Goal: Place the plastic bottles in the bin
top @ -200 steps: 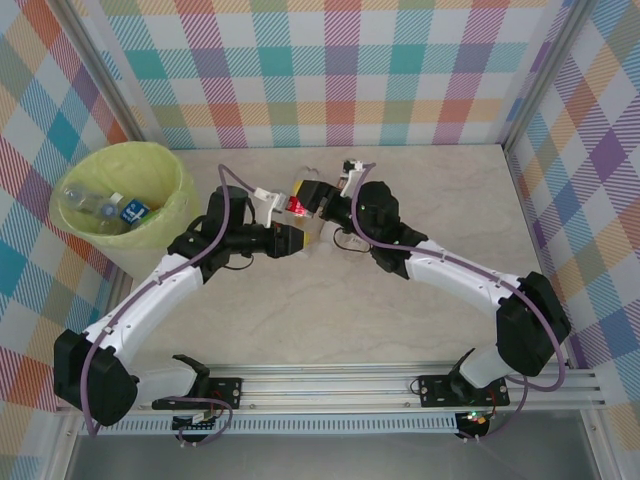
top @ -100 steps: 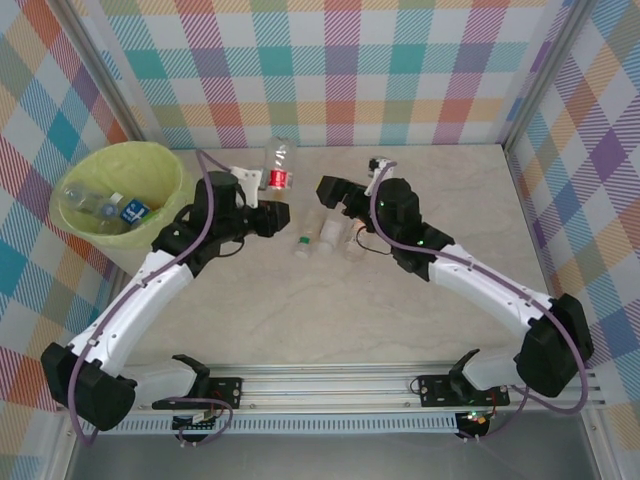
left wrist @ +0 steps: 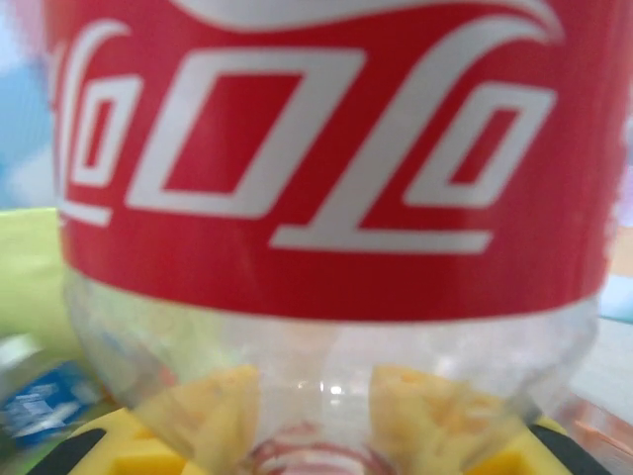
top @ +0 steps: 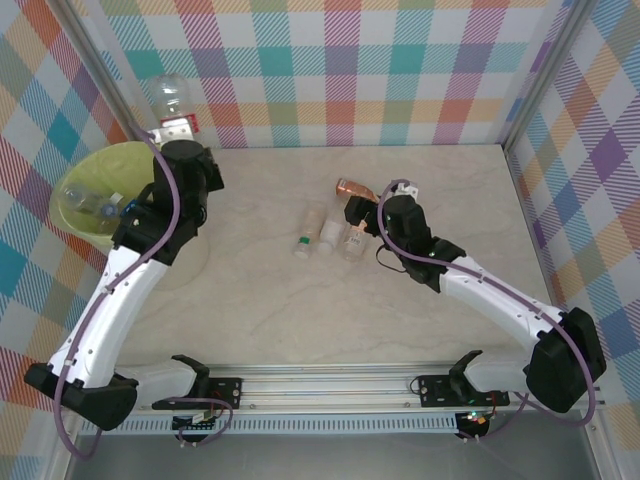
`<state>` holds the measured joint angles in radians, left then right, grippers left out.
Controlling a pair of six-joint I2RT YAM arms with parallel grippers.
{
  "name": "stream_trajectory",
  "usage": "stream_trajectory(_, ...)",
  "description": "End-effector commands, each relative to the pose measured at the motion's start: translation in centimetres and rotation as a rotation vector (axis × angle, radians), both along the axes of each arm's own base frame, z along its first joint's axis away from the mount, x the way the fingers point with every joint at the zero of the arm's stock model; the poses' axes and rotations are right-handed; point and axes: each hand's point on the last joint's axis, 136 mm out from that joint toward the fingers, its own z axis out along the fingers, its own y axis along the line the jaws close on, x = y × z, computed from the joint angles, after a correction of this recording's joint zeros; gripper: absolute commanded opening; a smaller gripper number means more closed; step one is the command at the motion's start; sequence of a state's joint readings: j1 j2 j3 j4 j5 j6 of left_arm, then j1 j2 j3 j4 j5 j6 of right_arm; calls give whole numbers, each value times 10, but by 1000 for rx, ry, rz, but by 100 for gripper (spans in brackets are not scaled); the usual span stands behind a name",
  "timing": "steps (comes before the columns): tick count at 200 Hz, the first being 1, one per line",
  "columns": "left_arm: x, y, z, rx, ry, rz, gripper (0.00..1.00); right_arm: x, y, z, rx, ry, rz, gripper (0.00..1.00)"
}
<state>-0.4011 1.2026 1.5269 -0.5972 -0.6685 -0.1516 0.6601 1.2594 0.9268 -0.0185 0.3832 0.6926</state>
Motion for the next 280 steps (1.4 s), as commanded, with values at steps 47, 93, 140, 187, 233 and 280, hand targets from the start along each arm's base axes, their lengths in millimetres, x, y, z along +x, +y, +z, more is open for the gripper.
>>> stream_trajectory(47, -36, 108, -42, -74, 185, 438, 0, 1, -1, 8, 0, -23, 4, 100)
stream_trajectory(93, -40, 135, -64, -113, 232, 533, 14, 0, 1, 9, 2, -24, 19, 100)
stream_trajectory(140, -41, 140, -72, -114, 251, 568, 70, -2, -2, 8, -4, -23, 15, 100)
stream_trajectory(187, -37, 136, -70, -130, 239, 533, 86, -2, -3, 8, -9, -23, 13, 100)
stream_trajectory(233, -14, 104, -70, -153, 256, 396, 83, 1, 2, 6, 3, -18, 17, 100)
stream_trajectory(280, 10, 51, -56, -38, 265, 288, 81, 5, 5, 6, -3, -14, 27, 100)
